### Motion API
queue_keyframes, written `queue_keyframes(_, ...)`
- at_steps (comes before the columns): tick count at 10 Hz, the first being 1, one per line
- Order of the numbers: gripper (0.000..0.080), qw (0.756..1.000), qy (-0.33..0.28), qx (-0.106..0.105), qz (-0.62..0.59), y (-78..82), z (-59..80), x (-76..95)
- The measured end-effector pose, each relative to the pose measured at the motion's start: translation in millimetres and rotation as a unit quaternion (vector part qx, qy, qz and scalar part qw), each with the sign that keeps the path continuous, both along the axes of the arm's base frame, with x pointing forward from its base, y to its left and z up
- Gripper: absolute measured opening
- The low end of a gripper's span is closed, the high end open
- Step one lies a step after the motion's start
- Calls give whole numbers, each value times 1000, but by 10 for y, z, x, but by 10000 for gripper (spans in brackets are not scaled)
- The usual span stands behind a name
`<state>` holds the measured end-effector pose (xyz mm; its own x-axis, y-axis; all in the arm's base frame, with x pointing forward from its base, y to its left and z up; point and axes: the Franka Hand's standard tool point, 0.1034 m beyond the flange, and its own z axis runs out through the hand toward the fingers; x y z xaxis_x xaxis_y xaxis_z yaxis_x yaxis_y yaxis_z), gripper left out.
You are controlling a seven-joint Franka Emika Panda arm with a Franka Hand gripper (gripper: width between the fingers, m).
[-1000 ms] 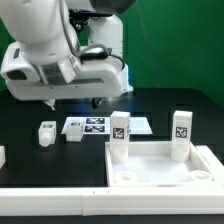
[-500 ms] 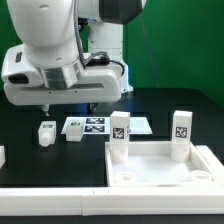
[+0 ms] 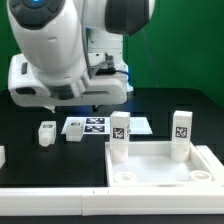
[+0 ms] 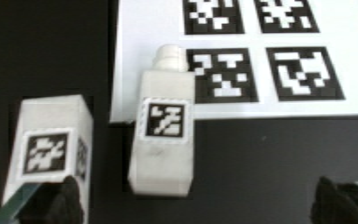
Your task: Assemble square table
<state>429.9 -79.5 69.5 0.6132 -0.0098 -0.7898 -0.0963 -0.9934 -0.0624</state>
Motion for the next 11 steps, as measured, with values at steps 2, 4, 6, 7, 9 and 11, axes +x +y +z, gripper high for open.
queue_keyframes(2, 649, 1000, 2, -2, 2, -12, -58, 49)
queue_keyframes(4, 649, 999, 22, -20, -17, -10, -199, -132)
queue_keyframes(6, 649, 1000, 16, -21, -12, 29, -286, -201)
queue_keyframes(7, 649, 1000, 13, -19, -13, -17, -260, -168)
queue_keyframes(9, 649, 1000, 10, -19, -9, -1, -338, -237)
queue_keyframes(11, 649, 1000, 11, -21, -10, -9, -402, -313)
